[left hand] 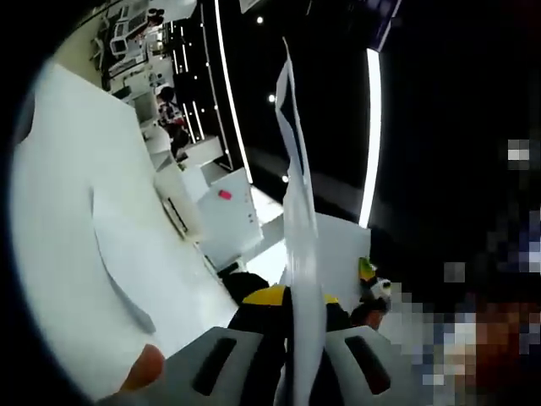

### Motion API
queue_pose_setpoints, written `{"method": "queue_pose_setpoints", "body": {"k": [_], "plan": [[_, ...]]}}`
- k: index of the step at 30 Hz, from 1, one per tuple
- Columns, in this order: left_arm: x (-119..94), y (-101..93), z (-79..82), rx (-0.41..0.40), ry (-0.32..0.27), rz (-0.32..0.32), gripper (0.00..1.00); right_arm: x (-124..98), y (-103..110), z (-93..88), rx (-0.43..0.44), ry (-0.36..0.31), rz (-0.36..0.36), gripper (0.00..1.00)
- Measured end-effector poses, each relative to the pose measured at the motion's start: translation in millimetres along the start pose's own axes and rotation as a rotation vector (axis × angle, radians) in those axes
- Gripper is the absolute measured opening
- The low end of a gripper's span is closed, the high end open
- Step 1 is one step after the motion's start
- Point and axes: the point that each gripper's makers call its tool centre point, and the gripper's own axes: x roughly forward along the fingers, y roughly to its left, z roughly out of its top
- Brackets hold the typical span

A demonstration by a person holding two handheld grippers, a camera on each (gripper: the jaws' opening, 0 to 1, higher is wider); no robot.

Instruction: Organize the stack of printing papers by aligning and flattening the scattered papers on the table

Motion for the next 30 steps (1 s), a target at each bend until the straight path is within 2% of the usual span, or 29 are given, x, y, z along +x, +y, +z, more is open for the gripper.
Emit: {"method": "queue_pose_setpoints", "body": {"k": [2, 8, 11, 13, 15, 18, 22, 26, 30], "plan": [[1, 1.3, -1.2, -0.002, 0.002, 0.0, 0.06, -3, 7, 9.5, -0.008, -0.012, 0.01, 0.0], [5, 5.8, -11.6, -0.014, 0.014, 0.001, 0.06, -10, 35, 20.1, -0.013, -0.023, 0.056, 0.0], [7, 7.1, -16.9, -0.023, 0.019, -0.002, 0.06, -13, 55, 26.8, 0.047, -0.055, 0.116, 0.0], [8, 8.4, -20.1, -0.03, 0.023, -0.003, 0.06, -12, 61, 26.2, 0.092, -0.07, 0.13, 0.0], [11, 7.8, -25.6, -0.041, 0.03, -0.012, 0.06, -8, 68, 16.0, 0.14, -0.061, 0.157, 0.0], [12, 8.7, -29.8, -0.046, 0.041, -0.011, 0.06, 0, 68, -1.2, 0.159, -0.047, 0.157, 0.0], [12, 11.4, -32.6, -0.053, 0.052, -0.004, 0.06, 11, 67, -21.5, 0.259, -0.014, 0.183, 0.0], [12, 13.2, -35.0, -0.066, 0.05, -0.002, 0.06, 24, 56, -48.2, 0.286, 0.016, 0.162, 0.0], [11, 16.9, -36.5, -0.076, 0.054, 0.0, 0.06, 34, 37, -77.6, 0.322, 0.054, 0.121, 0.0]]}}
